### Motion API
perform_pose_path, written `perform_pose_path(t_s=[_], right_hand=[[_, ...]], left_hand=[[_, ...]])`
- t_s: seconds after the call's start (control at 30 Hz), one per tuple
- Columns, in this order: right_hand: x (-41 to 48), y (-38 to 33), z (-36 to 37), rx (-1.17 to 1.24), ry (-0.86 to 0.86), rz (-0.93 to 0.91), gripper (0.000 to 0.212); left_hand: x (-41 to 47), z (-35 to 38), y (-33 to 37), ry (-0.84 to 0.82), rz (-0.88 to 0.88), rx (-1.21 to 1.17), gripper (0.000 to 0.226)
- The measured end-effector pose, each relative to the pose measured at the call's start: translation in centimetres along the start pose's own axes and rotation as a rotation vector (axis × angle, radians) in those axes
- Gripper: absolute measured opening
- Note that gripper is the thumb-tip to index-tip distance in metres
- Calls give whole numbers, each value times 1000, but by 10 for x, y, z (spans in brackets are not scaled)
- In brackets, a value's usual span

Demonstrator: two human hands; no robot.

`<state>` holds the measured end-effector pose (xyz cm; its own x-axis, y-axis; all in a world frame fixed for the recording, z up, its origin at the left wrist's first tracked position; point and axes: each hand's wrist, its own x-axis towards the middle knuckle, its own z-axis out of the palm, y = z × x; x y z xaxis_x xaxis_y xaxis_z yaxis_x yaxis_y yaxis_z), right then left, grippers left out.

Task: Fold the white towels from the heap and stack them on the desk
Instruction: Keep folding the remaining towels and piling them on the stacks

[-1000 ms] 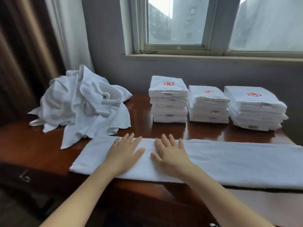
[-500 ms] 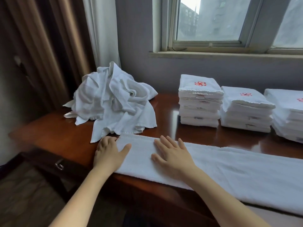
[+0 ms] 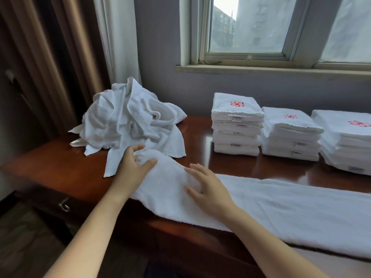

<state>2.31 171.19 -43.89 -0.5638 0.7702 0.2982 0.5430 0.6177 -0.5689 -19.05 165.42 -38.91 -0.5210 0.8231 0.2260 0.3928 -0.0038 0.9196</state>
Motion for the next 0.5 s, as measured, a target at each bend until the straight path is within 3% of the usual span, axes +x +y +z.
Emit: perform_pose_path(t_s=[0.13, 0.23, 0.33, 0.43, 0.5], right_hand=[[-3, -14, -32, 687, 56, 232, 37], [-6, -11, -69, 1063, -60, 362, 41], [-18, 5, -104, 1193, -171, 323, 55], [-35, 23, -133, 1248, -145, 335, 56], [-50, 35, -148, 1273, -126, 282, 41]], left_hand=[[-7, 25, 40, -159, 52, -146, 62], [-16, 60, 64, -288, 76, -169, 62], [-31, 100, 84, -468, 76, -159, 62], [-45, 138, 101, -662, 80, -249, 34], [-56, 158, 112, -763, 37, -349, 49]])
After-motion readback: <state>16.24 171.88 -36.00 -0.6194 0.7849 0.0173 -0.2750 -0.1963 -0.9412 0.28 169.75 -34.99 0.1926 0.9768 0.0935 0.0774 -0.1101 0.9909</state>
